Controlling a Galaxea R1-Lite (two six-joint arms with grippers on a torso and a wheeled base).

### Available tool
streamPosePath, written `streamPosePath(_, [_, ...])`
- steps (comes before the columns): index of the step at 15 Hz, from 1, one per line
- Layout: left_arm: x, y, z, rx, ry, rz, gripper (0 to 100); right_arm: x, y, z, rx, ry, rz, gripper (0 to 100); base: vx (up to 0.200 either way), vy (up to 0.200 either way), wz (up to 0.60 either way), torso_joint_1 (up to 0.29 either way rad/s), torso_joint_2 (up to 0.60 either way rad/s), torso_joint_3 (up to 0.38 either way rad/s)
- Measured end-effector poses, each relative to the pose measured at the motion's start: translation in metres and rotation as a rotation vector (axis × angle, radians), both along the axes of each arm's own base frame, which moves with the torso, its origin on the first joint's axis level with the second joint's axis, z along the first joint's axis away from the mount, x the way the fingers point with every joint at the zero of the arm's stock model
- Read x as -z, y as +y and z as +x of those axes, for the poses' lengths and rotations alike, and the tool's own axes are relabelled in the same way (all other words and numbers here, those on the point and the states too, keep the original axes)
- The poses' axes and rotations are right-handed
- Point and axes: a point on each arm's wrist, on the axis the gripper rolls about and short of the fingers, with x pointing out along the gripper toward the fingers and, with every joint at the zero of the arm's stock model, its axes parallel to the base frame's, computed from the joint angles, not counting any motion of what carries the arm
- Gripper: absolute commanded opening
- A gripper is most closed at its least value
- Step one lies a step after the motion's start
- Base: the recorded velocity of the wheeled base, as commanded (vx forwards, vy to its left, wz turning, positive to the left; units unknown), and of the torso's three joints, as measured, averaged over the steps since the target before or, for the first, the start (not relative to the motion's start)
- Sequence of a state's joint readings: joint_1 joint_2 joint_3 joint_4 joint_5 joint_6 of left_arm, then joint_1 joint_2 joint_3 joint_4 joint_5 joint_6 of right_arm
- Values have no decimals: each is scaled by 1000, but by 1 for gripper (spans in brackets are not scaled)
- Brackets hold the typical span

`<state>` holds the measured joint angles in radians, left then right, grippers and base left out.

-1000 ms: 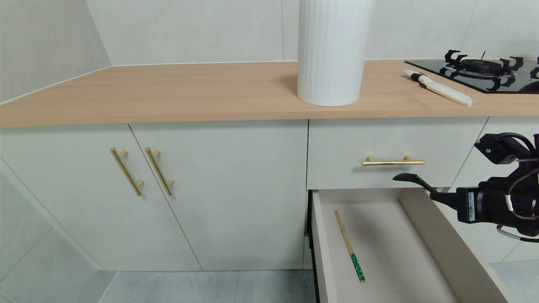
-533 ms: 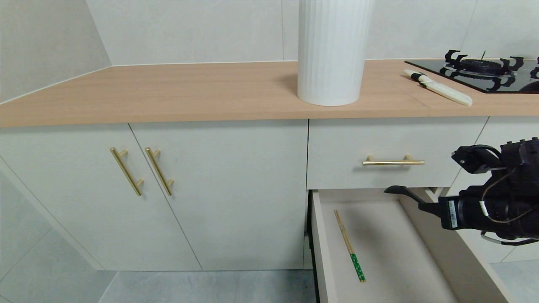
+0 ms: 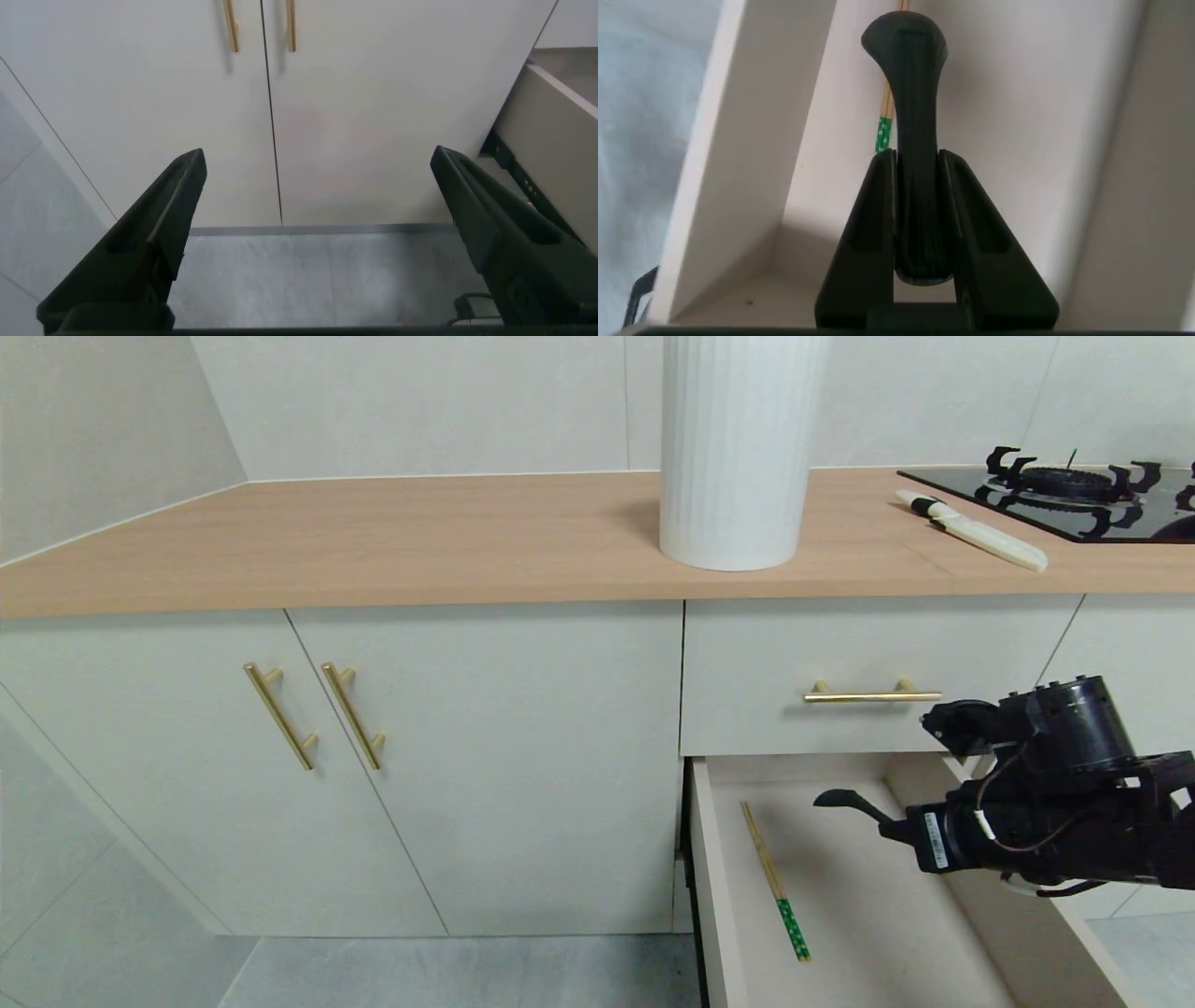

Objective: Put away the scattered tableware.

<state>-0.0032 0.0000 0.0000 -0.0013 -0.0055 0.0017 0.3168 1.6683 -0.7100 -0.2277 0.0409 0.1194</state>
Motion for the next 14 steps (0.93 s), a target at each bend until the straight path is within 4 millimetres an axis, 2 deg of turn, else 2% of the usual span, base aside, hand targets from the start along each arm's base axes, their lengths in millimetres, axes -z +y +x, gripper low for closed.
streamPosePath(2, [0,0,0,0,0,0,100,18,4,12,21,-6,-22,0,0,0,0,0,0,0])
streamPosePath(8, [0,0,0,-1,0,0,100,87,17,48,150,-23,-82,0,0,0,0,0,0,0])
streamPosePath(10, [0,0,0,-1,0,0,100,104,18,52,174,-11,-106,0,0,0,0,0,0,0])
streamPosePath(14, [0,0,0,-1,0,0,100,124,19,54,175,40,-132,0,0,0,0,0,0,0])
